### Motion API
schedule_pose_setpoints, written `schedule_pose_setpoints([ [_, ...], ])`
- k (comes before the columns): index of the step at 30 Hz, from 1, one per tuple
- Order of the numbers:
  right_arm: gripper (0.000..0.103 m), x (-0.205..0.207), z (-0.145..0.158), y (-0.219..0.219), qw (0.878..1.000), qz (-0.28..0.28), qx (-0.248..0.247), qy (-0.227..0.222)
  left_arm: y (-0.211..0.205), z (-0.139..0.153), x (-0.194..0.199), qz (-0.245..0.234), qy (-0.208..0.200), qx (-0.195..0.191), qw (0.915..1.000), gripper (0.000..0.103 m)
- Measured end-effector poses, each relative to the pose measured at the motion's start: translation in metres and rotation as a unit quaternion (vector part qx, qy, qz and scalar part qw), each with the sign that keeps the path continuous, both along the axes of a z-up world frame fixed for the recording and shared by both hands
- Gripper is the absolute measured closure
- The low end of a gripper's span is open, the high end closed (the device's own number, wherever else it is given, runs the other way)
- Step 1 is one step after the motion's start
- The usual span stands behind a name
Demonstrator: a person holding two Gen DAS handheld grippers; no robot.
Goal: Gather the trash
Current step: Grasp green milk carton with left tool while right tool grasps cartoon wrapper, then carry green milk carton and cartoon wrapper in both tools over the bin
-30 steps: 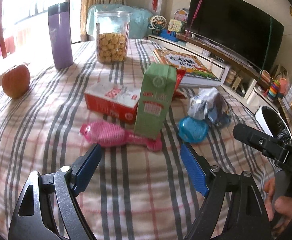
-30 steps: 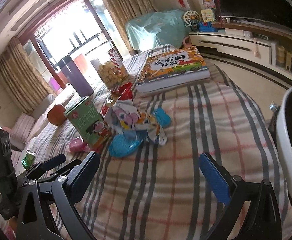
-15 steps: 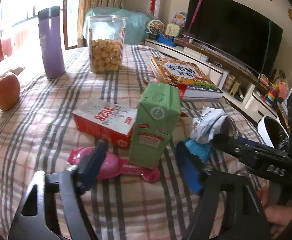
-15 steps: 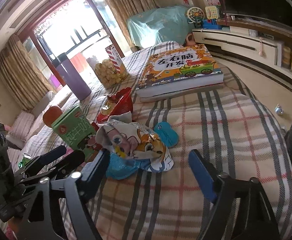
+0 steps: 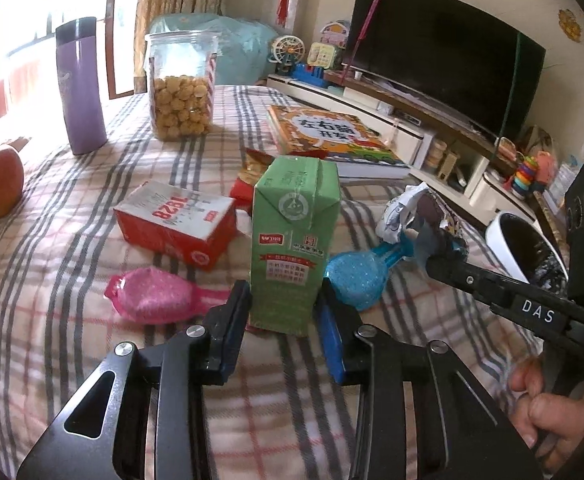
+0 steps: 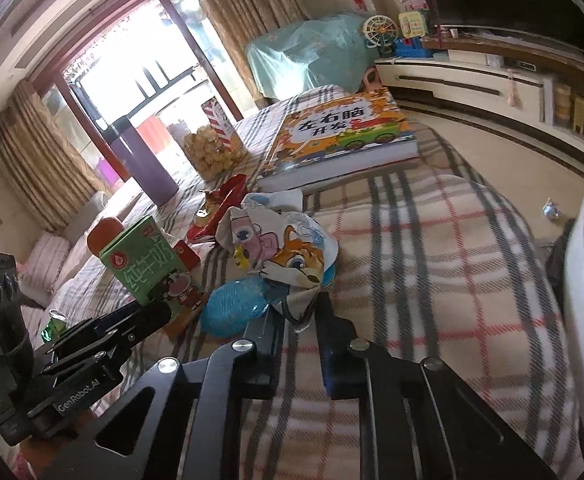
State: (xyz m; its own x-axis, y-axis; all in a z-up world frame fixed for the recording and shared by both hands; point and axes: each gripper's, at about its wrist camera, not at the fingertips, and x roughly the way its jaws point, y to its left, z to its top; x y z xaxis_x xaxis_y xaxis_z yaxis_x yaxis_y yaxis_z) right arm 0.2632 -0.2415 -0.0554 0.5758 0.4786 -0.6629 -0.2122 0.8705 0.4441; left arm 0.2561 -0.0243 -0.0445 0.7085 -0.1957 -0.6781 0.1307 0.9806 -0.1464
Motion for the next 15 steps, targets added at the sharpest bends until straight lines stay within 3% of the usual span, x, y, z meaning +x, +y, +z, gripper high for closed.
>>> schedule_pose_setpoints([
  [15, 0.089, -0.052, 0.011, -0.049, 0.999, -0.030, 0.001, -0.010, -0.041, 0.021, -0.037, -0.042, -0.027, -0.018, 0.9986, 0.072],
])
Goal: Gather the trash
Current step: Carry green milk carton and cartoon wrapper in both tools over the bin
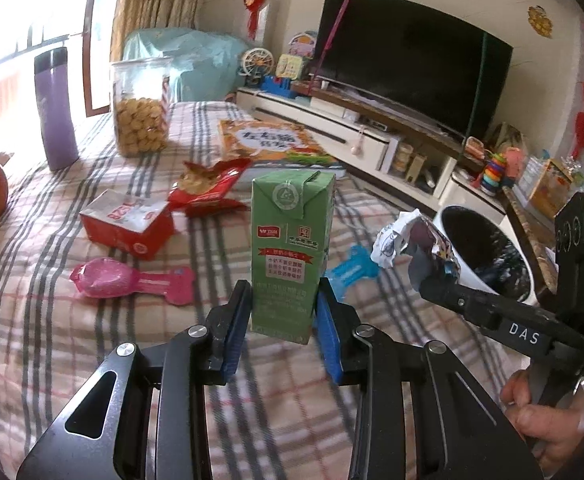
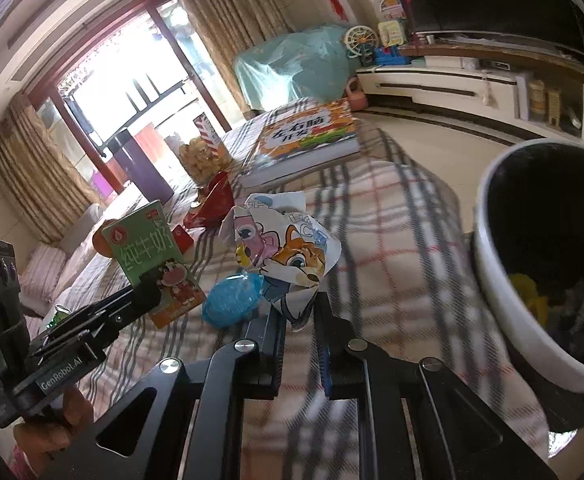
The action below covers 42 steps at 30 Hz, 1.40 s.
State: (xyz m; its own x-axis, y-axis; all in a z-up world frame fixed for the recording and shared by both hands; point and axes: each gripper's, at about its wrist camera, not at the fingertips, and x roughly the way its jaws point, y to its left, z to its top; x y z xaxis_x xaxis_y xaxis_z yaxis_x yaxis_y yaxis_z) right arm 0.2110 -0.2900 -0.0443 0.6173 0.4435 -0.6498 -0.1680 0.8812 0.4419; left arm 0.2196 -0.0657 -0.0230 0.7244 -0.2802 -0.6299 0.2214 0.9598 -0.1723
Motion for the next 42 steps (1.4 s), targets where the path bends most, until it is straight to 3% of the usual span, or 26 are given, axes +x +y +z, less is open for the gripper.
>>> schedule_pose_setpoints([
  [21, 0.089, -0.043, 0.014, -0.074, 0.997, -0.072, -0.003, -0.008, -0.093, 0.003, -0.022, -0.091, 0.002, -0.006, 0.9958, 0.072],
  [42, 0.089, -0.062, 0.011, -0.146, 0.990, -0.139, 0.000, -0.003, -0.160, 0.010, -0.024, -0.149, 0.001, 0.009, 0.9887, 0.072],
])
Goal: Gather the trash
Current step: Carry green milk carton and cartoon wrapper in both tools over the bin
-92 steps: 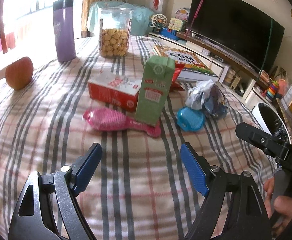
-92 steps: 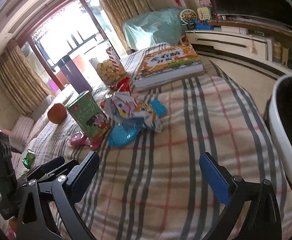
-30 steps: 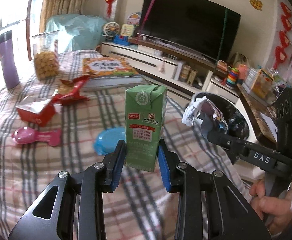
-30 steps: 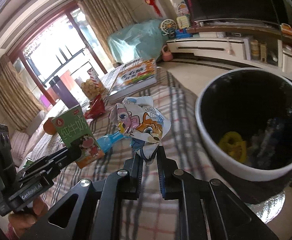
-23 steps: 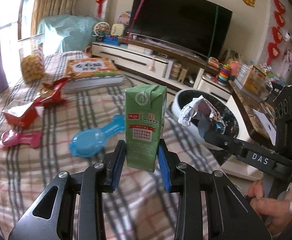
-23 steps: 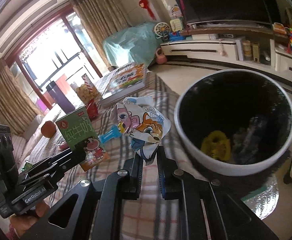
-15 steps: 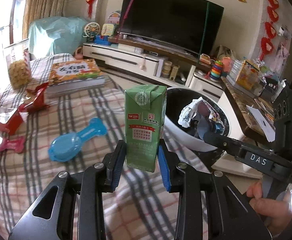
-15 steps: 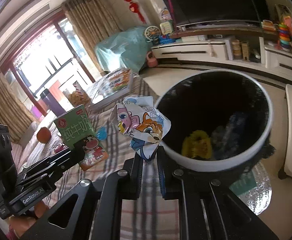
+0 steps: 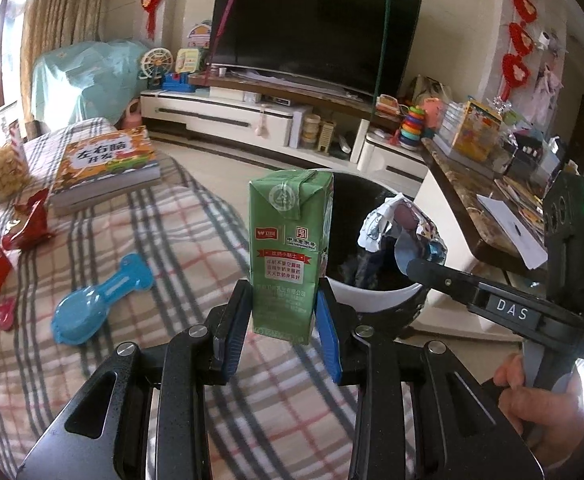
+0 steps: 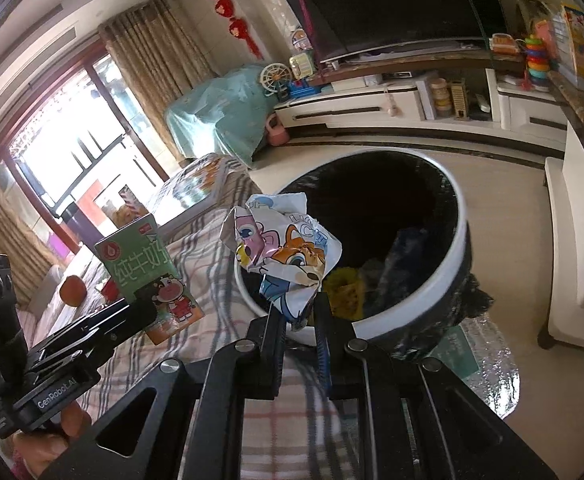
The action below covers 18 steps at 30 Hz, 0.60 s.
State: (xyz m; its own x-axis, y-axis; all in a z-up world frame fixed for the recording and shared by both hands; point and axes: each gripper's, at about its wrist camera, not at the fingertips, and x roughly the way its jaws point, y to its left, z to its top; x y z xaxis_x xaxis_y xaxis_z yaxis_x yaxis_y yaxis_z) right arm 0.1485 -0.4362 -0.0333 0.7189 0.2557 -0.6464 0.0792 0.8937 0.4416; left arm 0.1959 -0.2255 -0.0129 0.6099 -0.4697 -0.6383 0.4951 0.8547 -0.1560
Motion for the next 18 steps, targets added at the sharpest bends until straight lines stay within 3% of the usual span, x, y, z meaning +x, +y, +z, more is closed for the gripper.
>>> schedule_pose_setpoints([
  [18, 0.089, 0.005, 0.001, -0.032, 1.000, -0.022, -0.007, 0.002, -0.043, 0.010, 0.017, -0.017, -0.009, 0.007, 0.9998, 0.072],
])
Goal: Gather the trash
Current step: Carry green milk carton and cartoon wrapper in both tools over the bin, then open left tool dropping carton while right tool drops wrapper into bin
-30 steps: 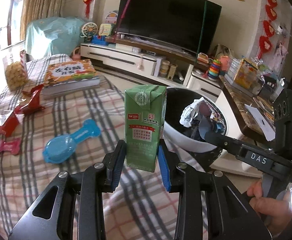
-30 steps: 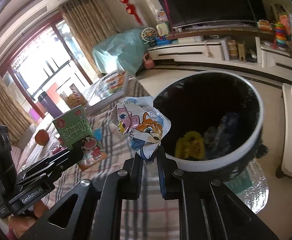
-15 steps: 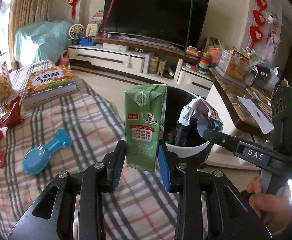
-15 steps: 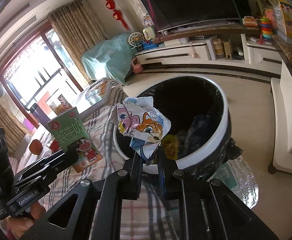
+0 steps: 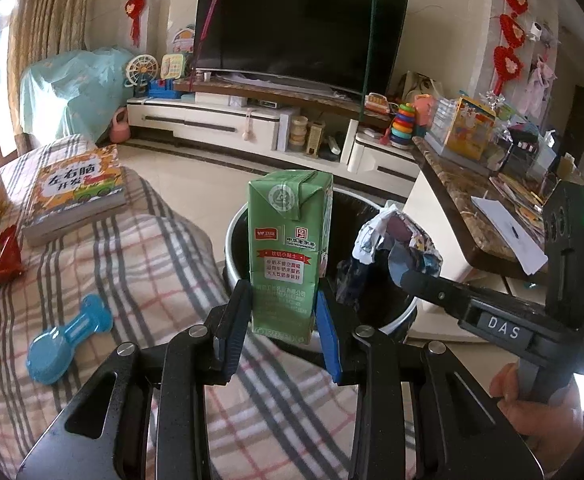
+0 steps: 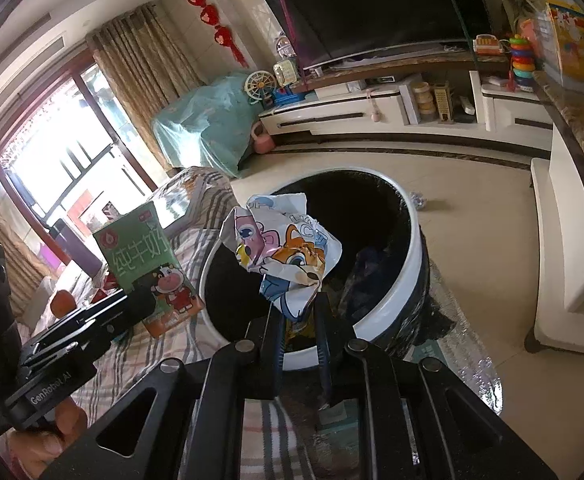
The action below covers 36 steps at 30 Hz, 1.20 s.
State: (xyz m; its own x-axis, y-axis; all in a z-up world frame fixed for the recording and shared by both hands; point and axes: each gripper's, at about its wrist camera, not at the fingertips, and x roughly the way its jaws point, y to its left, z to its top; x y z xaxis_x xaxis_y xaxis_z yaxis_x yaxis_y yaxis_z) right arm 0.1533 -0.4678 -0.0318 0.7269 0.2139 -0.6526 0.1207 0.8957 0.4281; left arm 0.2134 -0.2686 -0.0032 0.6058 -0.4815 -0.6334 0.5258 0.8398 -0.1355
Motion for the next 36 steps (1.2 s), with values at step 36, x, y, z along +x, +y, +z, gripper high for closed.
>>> schedule_pose_setpoints([
  [36, 0.070, 0.038, -0.005, -0.015, 0.999, 0.002, -0.012, 0.034, -0.030, -0.015, 0.028, -0.002, 0.029, 0.013, 0.9995, 0.054],
])
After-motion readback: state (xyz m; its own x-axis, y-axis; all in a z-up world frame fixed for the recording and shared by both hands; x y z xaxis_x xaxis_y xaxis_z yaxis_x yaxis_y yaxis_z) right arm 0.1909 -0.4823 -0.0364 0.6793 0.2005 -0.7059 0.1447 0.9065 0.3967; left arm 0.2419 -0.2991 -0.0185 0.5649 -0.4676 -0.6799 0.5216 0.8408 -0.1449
